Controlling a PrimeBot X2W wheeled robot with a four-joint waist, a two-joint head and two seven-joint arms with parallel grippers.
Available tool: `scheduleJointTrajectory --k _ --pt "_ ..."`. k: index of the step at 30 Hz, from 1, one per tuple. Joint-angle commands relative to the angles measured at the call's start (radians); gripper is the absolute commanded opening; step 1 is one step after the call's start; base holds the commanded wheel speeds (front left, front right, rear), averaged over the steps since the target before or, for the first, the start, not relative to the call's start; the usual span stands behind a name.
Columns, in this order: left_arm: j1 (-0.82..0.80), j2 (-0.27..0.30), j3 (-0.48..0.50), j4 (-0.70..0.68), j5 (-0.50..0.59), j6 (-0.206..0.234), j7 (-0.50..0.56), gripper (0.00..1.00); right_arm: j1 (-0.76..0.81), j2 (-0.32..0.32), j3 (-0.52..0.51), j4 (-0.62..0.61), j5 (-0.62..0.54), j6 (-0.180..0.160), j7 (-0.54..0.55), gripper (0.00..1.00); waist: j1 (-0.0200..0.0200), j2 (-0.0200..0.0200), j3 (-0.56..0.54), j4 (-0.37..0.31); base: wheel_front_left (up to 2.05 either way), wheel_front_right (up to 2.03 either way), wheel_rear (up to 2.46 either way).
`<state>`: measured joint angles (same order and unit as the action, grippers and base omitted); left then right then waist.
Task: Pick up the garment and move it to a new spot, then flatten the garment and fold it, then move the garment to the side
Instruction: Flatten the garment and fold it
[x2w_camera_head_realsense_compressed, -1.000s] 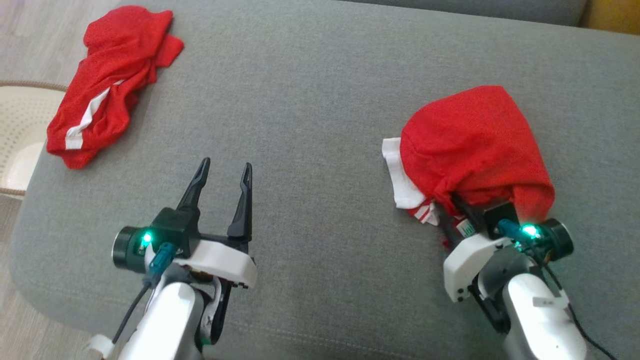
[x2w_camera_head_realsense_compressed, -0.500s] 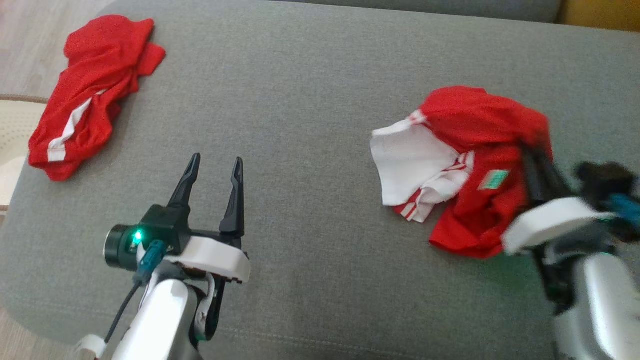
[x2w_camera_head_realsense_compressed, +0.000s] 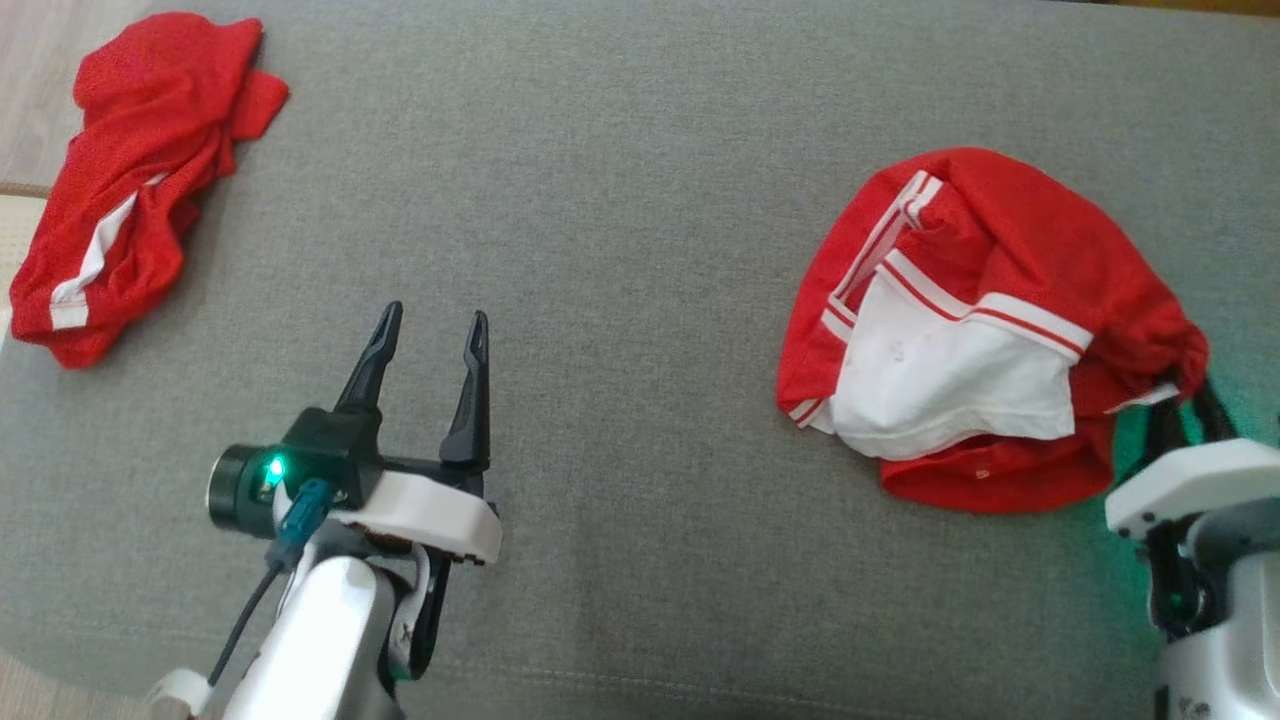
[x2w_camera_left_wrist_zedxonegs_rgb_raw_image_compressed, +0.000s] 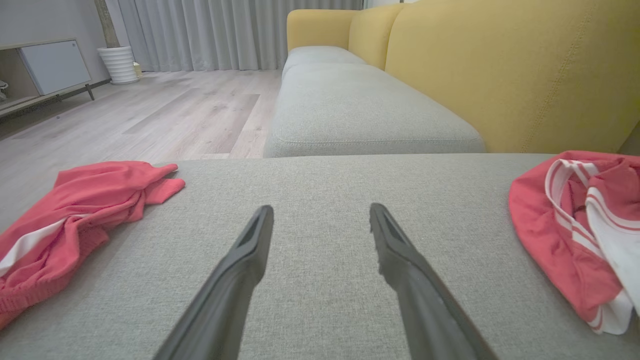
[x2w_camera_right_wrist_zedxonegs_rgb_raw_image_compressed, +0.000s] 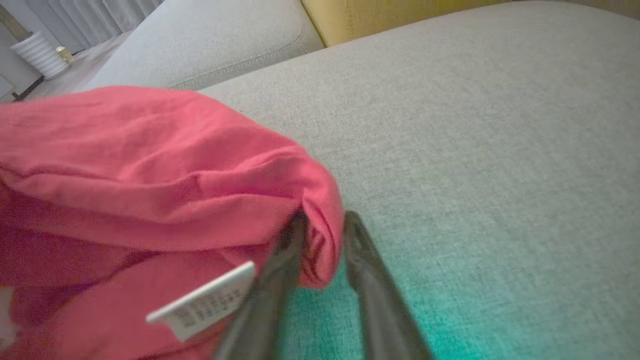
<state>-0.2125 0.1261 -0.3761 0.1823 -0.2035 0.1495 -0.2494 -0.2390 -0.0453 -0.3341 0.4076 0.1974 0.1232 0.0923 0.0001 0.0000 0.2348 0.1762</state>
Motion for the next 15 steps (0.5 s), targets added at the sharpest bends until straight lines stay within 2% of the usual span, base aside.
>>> scheduleJointTrajectory --k 1,4,10,15 --pt "-0.046 0.013 0.039 -0.034 0.013 -0.001 -0.012 1.00 -0.039 -0.005 0.031 -0.027 0.000 0.008 -0.028 1.00 -0.0001 0.0000 -0.002 -0.005 0.00 0.00 0.00" --pt "-0.037 0.014 0.042 -0.032 0.013 0.000 -0.012 1.00 -0.026 -0.005 0.061 -0.052 -0.008 0.008 -0.062 1.00 -0.0001 0.0000 -0.011 -0.012 0.00 0.00 0.00" --pt "-0.014 0.019 0.056 -0.031 0.009 0.005 -0.012 1.00 0.040 -0.005 0.139 -0.197 -0.040 0.008 -0.082 1.00 -0.0001 0.0000 -0.037 -0.030 0.00 0.00 0.00" --pt "0.014 0.026 0.067 -0.034 0.004 0.012 -0.012 1.00 0.116 -0.005 0.207 -0.380 -0.086 0.008 -0.063 1.00 -0.0001 0.0000 -0.065 -0.052 0.00 0.00 0.00"
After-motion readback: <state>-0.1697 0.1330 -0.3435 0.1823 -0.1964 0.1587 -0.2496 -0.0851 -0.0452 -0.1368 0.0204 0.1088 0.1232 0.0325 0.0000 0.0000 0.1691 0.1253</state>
